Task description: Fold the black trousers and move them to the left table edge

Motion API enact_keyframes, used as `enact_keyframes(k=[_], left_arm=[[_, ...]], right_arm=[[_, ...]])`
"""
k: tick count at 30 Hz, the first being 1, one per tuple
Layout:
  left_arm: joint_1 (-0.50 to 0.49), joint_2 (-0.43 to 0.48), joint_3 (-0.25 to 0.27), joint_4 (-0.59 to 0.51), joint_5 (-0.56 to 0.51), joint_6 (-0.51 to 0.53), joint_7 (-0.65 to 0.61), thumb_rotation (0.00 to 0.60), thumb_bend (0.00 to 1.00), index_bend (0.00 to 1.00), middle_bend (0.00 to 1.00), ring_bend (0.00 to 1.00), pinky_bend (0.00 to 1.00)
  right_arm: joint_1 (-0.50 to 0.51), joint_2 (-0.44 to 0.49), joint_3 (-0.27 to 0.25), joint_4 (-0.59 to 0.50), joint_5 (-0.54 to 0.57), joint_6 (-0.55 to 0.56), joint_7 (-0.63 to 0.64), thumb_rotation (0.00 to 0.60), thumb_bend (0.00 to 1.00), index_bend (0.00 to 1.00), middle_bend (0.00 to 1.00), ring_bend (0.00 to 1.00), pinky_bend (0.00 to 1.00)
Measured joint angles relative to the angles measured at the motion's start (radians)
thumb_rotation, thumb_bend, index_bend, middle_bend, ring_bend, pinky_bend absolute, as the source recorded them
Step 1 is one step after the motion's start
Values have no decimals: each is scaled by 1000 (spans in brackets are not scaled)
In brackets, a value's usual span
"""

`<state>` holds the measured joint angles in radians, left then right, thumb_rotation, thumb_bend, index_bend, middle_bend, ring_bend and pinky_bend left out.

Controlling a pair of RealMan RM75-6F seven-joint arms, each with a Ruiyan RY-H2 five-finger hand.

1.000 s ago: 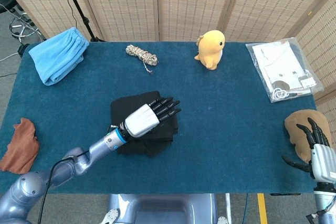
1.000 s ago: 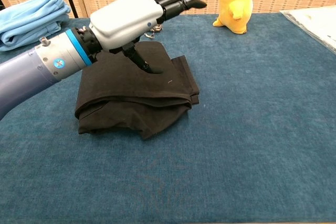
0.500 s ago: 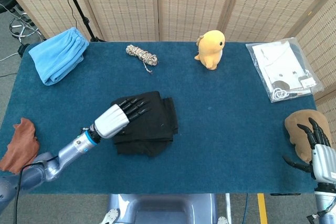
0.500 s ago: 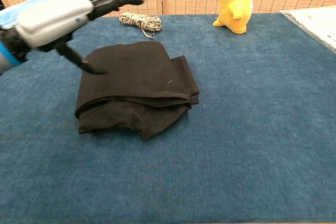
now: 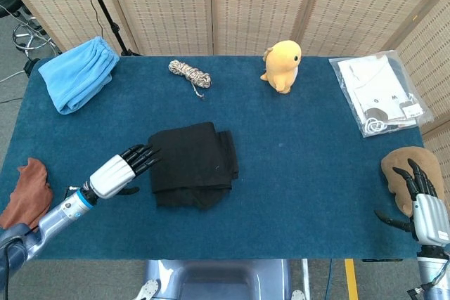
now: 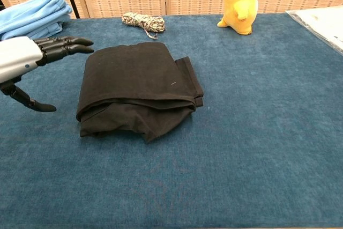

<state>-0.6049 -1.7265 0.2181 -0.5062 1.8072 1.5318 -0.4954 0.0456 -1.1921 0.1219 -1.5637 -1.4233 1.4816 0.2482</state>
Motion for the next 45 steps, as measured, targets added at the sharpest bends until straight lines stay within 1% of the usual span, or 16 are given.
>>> enact_keyframes(k=[3,8,19,23,27,30,31,34,36,37,38,39,41,42,44,45], left_arm=[[5,-25,5,40,3,-23,-14,600,0,0,0,0,151],[-4,-57,7,73,9,-49,-23,600,0,0,0,0,151],[-68,-130,-7,98,9,-145,0,600,0,0,0,0,151],[-92,-149,-20,99,5,-159,22,600,0,0,0,0,151],[-114,-162,-29,96,3,-171,50,600,16,0,0,0,151],[-121,-167,-31,90,3,-175,65,600,93,0,0,0,151],[-123,-168,-31,89,3,-177,68,600,132,0,0,0,151],[-126,-170,-31,88,2,-184,74,600,228,0,0,0,155],[-128,-172,-31,87,2,-190,78,600,298,0,0,0,183],[-130,-173,-31,87,2,-191,78,600,351,2,0,4,204],[-132,-175,-31,87,2,-191,79,600,412,23,0,19,229],[-133,-176,-31,87,2,-191,80,600,449,48,0,37,246],[-137,-179,-34,86,1,-189,79,600,551,148,12,118,314],[-138,-180,-36,86,1,-184,79,600,577,175,26,144,334],[-142,-184,-42,89,-1,-165,80,600,640,234,95,212,373],[-144,-187,-45,92,-1,-157,81,600,654,252,121,233,380]], right_arm=[[0,2,3,2,3,0,4,600,0,166,21,0,103],[0,3,3,3,4,-1,6,600,0,166,21,0,103],[-1,3,4,3,7,1,6,600,0,166,21,0,103],[-1,3,6,6,10,1,5,600,0,166,21,0,103],[-2,-4,7,20,2,17,-30,600,0,166,21,0,103],[-3,-17,8,36,-7,38,-74,600,0,166,21,0,103],[-3,-21,9,39,-11,46,-84,600,0,166,21,0,103],[-5,-27,9,43,-20,58,-91,600,0,166,21,0,102],[-6,-27,9,42,-22,60,-92,600,0,166,21,0,101],[-6,-27,9,42,-22,61,-92,600,0,166,21,0,101],[-6,-26,9,41,-22,61,-91,600,0,166,21,0,101],[-7,-25,9,40,-23,61,-89,600,0,166,21,0,101],[-7,-24,9,38,-23,60,-86,600,0,166,21,0,101],[-7,-23,9,36,-23,59,-82,600,0,166,21,0,101],[-7,-20,8,34,-23,58,-79,600,0,166,21,0,101],[-7,-19,8,33,-23,57,-77,600,0,166,21,0,101]])
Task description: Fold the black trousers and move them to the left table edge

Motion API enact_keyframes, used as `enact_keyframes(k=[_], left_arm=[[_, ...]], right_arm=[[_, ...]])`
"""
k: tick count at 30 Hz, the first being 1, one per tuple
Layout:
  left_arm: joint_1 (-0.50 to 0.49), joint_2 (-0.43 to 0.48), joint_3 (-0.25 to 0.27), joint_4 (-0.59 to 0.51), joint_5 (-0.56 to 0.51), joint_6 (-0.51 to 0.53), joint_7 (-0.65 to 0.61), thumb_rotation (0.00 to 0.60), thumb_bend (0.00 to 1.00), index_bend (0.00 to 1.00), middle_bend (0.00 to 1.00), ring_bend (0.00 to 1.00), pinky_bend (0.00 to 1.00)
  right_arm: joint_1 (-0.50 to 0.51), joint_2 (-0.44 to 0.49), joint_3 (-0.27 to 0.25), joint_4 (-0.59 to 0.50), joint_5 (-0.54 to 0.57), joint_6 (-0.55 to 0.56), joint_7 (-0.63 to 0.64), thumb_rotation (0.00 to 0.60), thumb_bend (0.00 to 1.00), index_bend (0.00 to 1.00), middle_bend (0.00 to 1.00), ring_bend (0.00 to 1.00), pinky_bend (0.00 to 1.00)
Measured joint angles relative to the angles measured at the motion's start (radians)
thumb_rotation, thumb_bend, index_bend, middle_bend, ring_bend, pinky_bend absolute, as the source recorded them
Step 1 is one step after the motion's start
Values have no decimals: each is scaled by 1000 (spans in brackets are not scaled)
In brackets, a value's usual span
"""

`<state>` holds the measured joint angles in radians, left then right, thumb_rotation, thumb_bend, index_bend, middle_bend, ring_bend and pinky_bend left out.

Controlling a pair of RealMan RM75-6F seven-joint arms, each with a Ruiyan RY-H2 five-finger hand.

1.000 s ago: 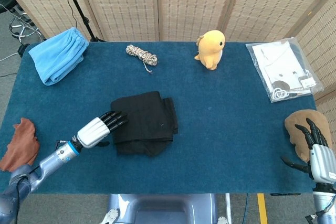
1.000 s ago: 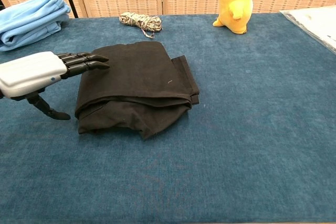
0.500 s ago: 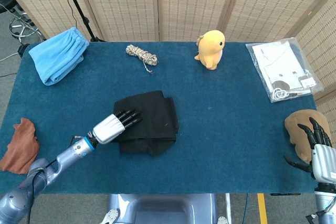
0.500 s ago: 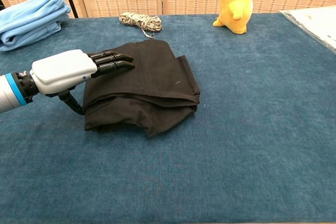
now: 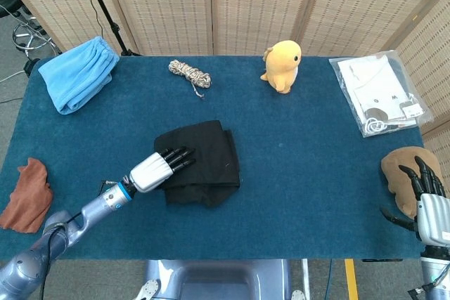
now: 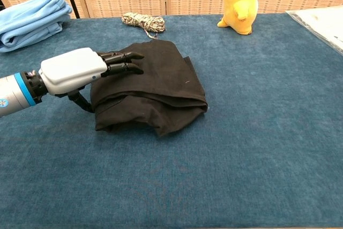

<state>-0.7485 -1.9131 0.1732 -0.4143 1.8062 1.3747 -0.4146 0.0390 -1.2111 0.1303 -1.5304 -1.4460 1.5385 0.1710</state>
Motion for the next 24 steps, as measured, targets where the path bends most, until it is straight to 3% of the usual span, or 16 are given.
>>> enact_keyframes(k=[5,11,17,24], left_arm=[[-7,-17,-7,24,-1,18,23,600,689,447,350,383,520],[-14,-26,-4,31,-1,-2,27,600,725,605,504,474,623],[-22,-37,-22,38,-17,-3,58,600,833,691,578,535,686],[-45,-50,-62,49,-53,-13,87,600,830,716,608,566,715]], right_arm=[[0,3,0,-3,0,-2,5,600,0,166,21,0,101],[0,5,-1,-6,0,-3,11,600,0,166,21,0,101],[-1,6,-2,-7,0,-4,13,600,0,166,21,0,101],[1,7,-4,-9,0,-9,16,600,0,166,21,0,101]])
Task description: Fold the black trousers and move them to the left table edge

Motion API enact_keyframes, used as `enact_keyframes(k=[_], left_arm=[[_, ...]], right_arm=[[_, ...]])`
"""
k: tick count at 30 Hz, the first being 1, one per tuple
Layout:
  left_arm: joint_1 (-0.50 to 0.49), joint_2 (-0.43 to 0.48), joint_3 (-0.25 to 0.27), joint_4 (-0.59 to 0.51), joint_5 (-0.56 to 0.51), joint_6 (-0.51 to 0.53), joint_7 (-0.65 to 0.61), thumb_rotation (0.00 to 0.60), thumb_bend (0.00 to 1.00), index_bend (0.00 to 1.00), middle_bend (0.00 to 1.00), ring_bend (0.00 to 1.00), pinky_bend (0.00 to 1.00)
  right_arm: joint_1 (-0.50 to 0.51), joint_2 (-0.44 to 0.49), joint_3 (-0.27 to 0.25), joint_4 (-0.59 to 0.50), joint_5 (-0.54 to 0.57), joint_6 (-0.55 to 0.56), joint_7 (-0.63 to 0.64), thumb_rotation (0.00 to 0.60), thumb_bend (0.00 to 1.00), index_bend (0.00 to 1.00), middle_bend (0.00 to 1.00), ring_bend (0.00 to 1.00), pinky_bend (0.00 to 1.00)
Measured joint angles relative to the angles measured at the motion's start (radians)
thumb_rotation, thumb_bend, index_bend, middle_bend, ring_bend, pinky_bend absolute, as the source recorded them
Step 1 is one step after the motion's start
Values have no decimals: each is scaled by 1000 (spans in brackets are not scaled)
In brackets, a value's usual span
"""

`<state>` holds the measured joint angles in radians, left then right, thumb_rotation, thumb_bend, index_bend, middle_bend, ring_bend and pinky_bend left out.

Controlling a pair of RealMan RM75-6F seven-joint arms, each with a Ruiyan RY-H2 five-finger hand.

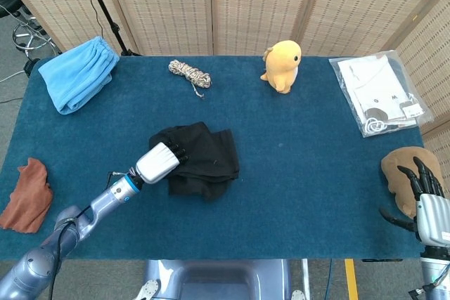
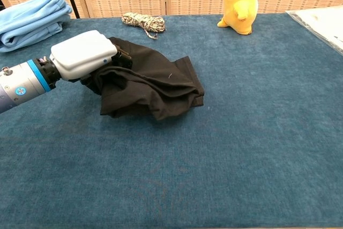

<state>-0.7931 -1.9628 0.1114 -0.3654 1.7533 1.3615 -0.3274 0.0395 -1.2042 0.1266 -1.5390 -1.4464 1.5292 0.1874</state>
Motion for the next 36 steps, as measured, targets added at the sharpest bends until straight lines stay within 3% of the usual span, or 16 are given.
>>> enact_keyframes(k=[7,16,25,36], left_arm=[[11,31,-11,5,-14,27,8,600,821,728,618,571,718],[68,160,-34,0,-58,59,-30,600,818,736,625,576,723],[196,294,-41,-17,-94,134,-104,600,814,743,626,578,726],[373,391,12,13,-82,222,-184,600,805,744,627,578,726]], right_arm=[[-2,5,2,-1,4,-1,12,600,0,166,21,0,101],[-2,5,-4,-11,-7,0,9,600,0,166,21,0,101],[0,4,-11,-20,-18,-1,4,600,0,166,21,0,101],[3,4,-17,-28,-24,-8,5,600,0,165,21,0,101]])
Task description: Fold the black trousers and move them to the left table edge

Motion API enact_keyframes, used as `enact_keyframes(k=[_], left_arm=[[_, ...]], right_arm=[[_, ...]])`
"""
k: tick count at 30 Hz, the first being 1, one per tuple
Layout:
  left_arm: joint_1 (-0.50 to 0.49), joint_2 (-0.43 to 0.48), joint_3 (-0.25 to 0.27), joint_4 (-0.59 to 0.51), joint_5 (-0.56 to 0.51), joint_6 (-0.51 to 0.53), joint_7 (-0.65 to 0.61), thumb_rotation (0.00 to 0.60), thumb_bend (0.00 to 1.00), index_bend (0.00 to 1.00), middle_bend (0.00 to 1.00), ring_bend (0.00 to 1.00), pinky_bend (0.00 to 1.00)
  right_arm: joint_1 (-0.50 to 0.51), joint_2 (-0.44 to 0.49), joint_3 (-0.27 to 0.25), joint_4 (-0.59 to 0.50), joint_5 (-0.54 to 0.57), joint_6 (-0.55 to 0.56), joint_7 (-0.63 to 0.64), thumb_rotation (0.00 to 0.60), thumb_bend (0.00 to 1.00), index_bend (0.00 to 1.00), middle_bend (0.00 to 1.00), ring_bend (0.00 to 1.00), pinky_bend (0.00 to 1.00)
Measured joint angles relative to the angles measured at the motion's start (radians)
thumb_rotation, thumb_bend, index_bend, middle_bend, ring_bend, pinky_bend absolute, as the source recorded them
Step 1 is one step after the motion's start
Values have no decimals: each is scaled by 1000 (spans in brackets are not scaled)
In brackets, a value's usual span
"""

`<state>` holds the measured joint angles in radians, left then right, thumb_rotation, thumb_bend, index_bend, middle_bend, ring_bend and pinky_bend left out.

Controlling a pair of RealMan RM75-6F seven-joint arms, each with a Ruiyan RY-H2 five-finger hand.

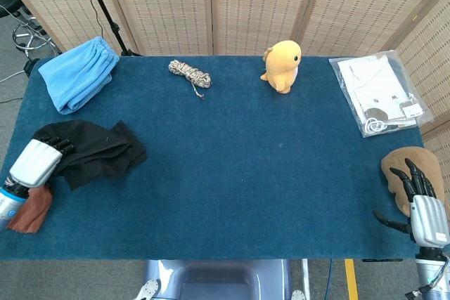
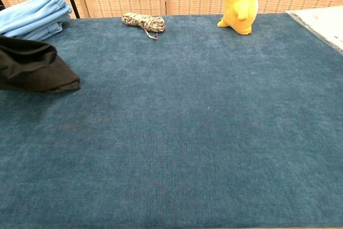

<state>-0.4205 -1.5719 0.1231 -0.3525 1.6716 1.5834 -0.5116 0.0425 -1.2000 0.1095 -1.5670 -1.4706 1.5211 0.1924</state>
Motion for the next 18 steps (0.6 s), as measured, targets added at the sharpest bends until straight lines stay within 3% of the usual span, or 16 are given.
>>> enact_keyframes(k=[8,10,12,14,15,17,18], left_arm=[[73,2,34,24,24,18,-25,600,789,742,626,572,726],[76,-1,36,28,27,23,-32,600,747,704,582,537,724],[76,-7,38,39,33,30,-33,600,604,574,450,411,649],[74,-12,40,46,38,32,-25,600,309,349,180,134,372],[74,-12,41,47,40,28,-21,599,216,269,102,65,277],[74,-11,48,43,46,13,-22,559,45,65,0,0,114],[74,-9,50,38,48,7,-23,538,22,29,0,0,90]], right_arm=[[0,1,-3,-6,-3,-1,0,600,0,165,21,0,101],[0,2,-4,-7,-3,-2,2,600,0,165,21,0,101],[0,4,-4,-9,-3,-2,4,600,0,165,21,0,101],[0,5,-3,-10,-2,0,5,600,0,165,21,0,101],[-1,5,-3,-10,-2,0,6,600,0,165,21,0,101],[-1,6,-3,-11,-3,1,7,600,0,165,21,0,101],[-1,6,-3,-11,-3,2,8,600,0,165,21,0,101]])
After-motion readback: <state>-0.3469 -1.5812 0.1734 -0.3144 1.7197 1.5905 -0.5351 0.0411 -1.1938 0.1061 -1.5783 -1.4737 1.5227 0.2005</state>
